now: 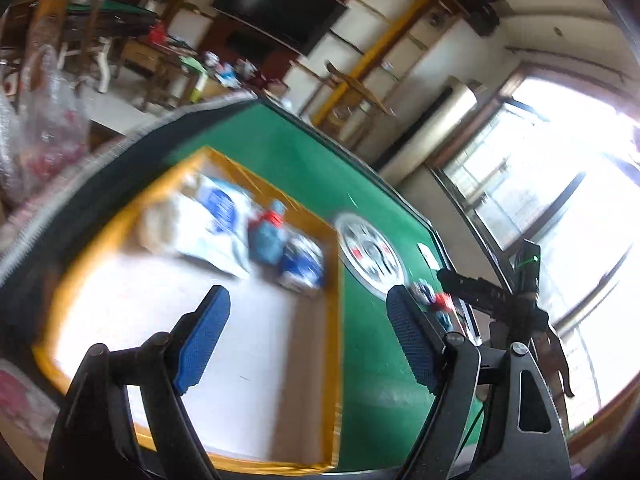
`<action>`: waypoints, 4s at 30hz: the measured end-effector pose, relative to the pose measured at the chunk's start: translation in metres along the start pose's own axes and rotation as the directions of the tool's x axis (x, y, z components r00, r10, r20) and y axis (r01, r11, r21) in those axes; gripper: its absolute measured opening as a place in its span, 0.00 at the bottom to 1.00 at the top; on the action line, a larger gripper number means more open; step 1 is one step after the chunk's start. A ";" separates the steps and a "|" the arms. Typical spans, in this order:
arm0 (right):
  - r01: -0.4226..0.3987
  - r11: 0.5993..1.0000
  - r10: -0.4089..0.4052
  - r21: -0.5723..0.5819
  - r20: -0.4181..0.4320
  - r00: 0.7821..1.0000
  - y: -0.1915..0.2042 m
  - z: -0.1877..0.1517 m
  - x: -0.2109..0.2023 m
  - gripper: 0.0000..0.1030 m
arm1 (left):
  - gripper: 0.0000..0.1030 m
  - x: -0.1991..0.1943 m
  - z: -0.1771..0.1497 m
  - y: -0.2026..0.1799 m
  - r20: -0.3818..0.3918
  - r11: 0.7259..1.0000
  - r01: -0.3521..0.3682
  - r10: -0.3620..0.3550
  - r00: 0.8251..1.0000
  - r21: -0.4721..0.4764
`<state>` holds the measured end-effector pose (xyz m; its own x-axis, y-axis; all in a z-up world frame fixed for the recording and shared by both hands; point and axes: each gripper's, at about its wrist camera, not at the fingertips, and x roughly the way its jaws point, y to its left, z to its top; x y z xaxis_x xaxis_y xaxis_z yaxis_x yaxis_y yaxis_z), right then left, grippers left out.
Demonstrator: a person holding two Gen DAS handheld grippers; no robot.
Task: Organize soft objects
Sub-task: 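Move both open tools back over the remaining items on the table, then grasp the blue towel bundle with the left tool, then lift the towel bundle with the left tool while the right tool grasps the pink tissue pack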
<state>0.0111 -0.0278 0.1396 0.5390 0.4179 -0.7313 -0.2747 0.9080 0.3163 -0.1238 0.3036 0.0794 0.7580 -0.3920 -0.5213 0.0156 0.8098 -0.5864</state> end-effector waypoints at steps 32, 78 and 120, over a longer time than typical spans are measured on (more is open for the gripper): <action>-0.032 0.987 0.039 0.156 -0.044 0.998 -0.123 -0.033 -0.033 0.72 | 0.78 0.059 -0.070 -0.119 -0.268 0.978 0.058 -0.003 0.963 0.199; -0.346 0.820 0.202 0.457 0.334 0.921 -0.217 -0.075 -0.086 0.78 | 0.49 0.178 -0.087 -0.208 -0.289 0.904 0.069 0.063 0.955 0.422; 0.271 0.902 -0.280 0.336 -0.021 0.960 -0.141 -0.051 -0.059 0.47 | 0.51 0.028 -0.014 0.012 -0.118 0.959 -0.255 0.269 0.956 0.124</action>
<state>-0.0228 -0.1821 0.1073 0.5778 0.1461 -0.8030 0.1653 0.9425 0.2905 -0.1117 0.2963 0.0492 0.6521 -0.2080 -0.7291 -0.0974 0.9307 -0.3526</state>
